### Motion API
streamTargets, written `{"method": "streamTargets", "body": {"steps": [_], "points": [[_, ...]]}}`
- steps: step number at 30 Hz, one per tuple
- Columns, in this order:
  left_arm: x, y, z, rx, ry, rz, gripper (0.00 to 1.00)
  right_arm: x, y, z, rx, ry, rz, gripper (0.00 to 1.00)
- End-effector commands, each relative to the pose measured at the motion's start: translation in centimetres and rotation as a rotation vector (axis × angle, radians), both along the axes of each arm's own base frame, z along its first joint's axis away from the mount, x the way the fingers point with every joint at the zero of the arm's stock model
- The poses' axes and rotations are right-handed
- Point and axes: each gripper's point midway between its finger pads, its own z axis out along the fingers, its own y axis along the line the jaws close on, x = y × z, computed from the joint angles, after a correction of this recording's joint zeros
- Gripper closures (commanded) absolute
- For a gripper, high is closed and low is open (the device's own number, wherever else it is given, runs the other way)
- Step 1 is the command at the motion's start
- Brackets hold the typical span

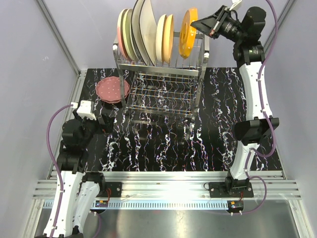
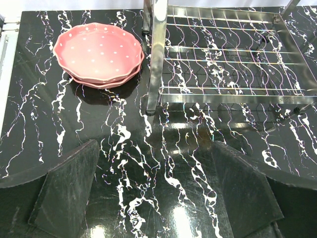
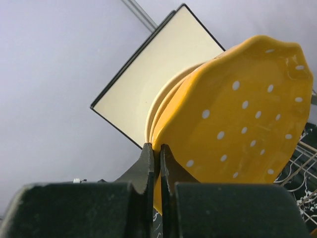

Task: Unload the plates from the dish rack
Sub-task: Grab a plate with the right arm

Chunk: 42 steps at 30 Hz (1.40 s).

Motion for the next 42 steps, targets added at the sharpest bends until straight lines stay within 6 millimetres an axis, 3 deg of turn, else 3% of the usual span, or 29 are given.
{"method": "streamTargets", "body": {"steps": [1,21,33,34,36,37,38,40,42], "points": [[0.2,-0.1,0.4,0.012,-0.020,-0.008,0.01,-7.2,-0.7,10.1,0.071,-0.353,0.071,1.00],[0.3,0.0,0.3,0.012,-0.015,-0.005,0.01,-11.3,-1.8,12.7,0.098,-0.410,0.136,1.00],[0.3,-0.2,0.4,0.005,-0.018,-0.015,0.01,-17.1,-1.6,13.9,0.089,-0.445,0.232,1.00],[0.3,-0.3,0.4,0.001,-0.019,-0.017,0.01,-18.3,-1.7,14.3,0.096,-0.455,0.245,1.00],[0.3,-0.4,0.5,-0.001,-0.023,-0.021,0.01,-18.6,-1.6,13.6,0.101,-0.426,0.263,1.00],[0.3,-0.5,0.6,-0.008,-0.026,-0.023,0.01,-20.1,-1.6,14.1,0.107,-0.443,0.275,1.00],[0.3,-0.5,0.8,-0.014,-0.031,-0.025,0.01,-19.8,-1.6,13.4,0.104,-0.420,0.282,1.00],[0.3,-0.8,1.1,-0.033,-0.044,-0.032,0.01,-21.8,-1.6,13.6,0.097,-0.439,0.291,1.00],[0.3,-1.6,1.6,-0.085,-0.047,-0.056,0.01,-22.2,-1.5,12.7,0.084,-0.420,0.301,1.00]]}}
